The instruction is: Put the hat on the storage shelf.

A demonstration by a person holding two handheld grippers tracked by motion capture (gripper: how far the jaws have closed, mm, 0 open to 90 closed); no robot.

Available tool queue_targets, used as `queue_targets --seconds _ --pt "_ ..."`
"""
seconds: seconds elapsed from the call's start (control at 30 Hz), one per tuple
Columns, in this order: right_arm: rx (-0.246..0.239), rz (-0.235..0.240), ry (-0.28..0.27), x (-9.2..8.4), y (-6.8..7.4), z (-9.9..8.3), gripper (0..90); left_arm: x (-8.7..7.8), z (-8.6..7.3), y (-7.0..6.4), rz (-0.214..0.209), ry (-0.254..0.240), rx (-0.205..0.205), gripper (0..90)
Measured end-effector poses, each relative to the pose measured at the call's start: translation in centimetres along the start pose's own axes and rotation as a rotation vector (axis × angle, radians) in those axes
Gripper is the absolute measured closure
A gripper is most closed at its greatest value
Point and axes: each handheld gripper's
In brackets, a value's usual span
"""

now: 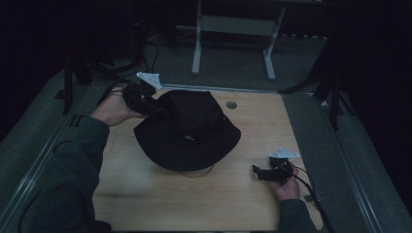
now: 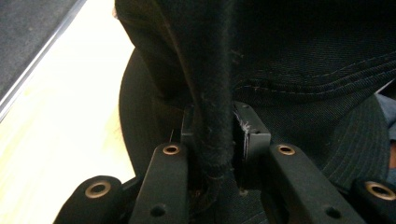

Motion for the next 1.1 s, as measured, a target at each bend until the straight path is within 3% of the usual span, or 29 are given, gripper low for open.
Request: queue_targets --seconds 0.13,0.23,0.43,0.63,0.93,1.1 --pt "0.0 0.0 0.0 0.0 0.0 0.0 13.8 0.3 0.0 -0.2 0.005 -0.003 0.0 74.4" --pt "0.0 0.0 0.0 0.0 0.0 0.0 13.8 0.5 -0.1 -0.3 -0.009 -0.016 -0.005 65.3" --pt "-0.001 0.0 0.0 0.0 0.0 0.0 13.8 0.3 -0.6 0.0 -0.041 -0.073 -0.044 49.3" --pt "-0.001 0.0 0.0 0.0 0.0 0.0 13.8 -0.7 -0.9 0.0 -0.052 -0.145 -0.054 40.5" --pt "0.0 0.0 0.0 0.0 0.0 0.0 13.8 -2.2 -1.6 0.1 0.016 -0.221 -0.093 21.0" --pt "0.0 0.0 0.0 0.0 0.0 0.0 13.8 -3.1 -2.5 0.5 0.041 -0.248 -0.114 20.6"
Point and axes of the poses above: each handheld gripper's, and its own axes: x roughly forward along the jaws, z roughly out of its top, y roughly to its left, and after that the axes turned 15 degrees about -x, right-handed
